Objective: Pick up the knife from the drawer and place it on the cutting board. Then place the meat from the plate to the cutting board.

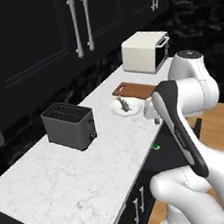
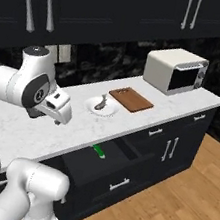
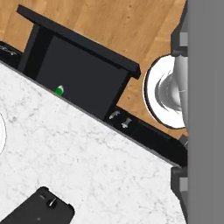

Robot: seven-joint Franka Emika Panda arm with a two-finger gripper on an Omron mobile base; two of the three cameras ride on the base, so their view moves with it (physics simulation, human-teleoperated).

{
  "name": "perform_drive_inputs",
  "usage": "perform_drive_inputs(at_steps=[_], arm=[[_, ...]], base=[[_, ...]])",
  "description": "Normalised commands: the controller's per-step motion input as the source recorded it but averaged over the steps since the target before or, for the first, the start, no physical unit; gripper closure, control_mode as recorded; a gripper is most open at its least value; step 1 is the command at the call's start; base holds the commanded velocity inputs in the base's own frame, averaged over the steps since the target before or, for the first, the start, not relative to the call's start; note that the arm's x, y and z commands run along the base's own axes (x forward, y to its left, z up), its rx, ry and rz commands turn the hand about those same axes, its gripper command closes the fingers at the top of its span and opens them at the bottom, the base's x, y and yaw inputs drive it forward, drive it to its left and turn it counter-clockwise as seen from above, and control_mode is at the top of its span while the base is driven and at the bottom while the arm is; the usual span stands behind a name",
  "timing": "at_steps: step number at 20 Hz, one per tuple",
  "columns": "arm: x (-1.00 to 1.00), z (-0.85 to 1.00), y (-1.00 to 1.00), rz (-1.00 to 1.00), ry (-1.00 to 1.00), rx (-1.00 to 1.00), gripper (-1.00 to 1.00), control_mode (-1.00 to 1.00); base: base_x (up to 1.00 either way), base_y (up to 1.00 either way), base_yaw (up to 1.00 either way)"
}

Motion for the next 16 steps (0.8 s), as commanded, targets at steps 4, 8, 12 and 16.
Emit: perform_drive_inputs(at_steps=[4, 8, 12, 16], arm=[[0.22, -0.19, -0.22, -0.22, 0.01, 0.03, -1.0, -1.0], [0.41, -0.48, -0.74, -0.1, 0.13, 0.04, -1.0, -1.0], [0.2, -0.46, -0.93, -0.01, 0.21, 0.02, -1.0, -1.0], [0.18, -0.58, -0.82, 0.0, 0.14, 0.03, -1.0, -1.0]], base=[[0.0, 0.0, 0.0], [0.0, 0.0, 0.0], [0.0, 0.0, 0.0], [0.0, 0.0, 0.0]])
